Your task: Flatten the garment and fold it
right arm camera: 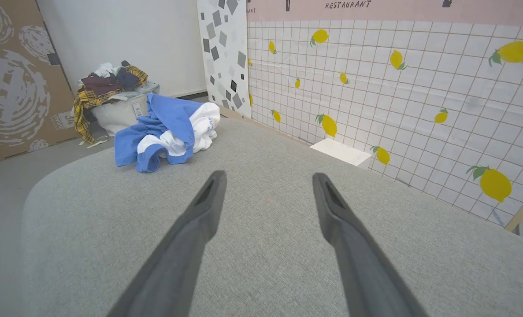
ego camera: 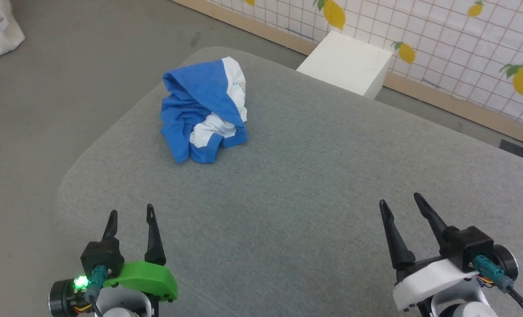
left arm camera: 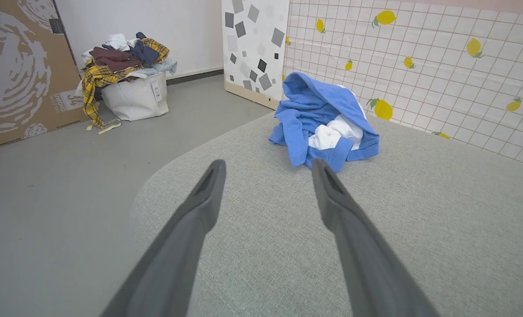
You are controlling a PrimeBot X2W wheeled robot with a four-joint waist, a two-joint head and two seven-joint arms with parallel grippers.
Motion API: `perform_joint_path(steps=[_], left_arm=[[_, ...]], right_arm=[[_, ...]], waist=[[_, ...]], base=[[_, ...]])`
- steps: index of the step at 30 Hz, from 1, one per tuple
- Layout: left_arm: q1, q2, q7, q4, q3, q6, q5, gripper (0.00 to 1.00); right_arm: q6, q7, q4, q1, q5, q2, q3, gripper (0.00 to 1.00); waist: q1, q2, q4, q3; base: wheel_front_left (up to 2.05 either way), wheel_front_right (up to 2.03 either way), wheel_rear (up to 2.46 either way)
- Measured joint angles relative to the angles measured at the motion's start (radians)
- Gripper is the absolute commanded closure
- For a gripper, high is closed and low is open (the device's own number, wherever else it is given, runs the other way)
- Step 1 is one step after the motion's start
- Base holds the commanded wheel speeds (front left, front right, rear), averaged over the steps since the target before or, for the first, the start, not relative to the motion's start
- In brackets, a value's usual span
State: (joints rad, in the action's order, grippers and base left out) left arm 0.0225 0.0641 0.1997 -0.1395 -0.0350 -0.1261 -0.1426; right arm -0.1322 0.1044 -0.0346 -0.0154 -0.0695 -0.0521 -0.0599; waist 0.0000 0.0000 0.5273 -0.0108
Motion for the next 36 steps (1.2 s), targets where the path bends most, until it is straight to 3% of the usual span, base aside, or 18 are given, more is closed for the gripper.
perform_joint_path(steps=[28, 32, 36], left_arm=[[0.004, -0.001, 0.054, -0.037, -0.001, -0.035, -0.031, 0.00], [0.019, -0.002, 0.057, -0.037, 0.009, -0.030, -0.051, 0.00], [0.099, -0.002, 0.057, -0.061, 0.022, 0.006, -0.105, 0.00]], right_arm=[[0.000, 0.024, -0.006, 0.000, -0.020, 0.001, -0.009, 0.00], [0.000, 0.018, 0.000, 0.003, -0.019, 0.002, -0.014, 0.00], [0.000, -0.004, 0.021, 0.027, 0.003, 0.002, -0.024, 0.00]], waist=[[0.0000, 0.0000, 0.144, -0.001], [0.0000, 0.0000, 0.138, -0.016], [0.0000, 0.0000, 0.121, -0.046]], base=[[0.00, 0.00, 0.00], [0.00, 0.00, 0.00], [0.00, 0.00, 0.00]])
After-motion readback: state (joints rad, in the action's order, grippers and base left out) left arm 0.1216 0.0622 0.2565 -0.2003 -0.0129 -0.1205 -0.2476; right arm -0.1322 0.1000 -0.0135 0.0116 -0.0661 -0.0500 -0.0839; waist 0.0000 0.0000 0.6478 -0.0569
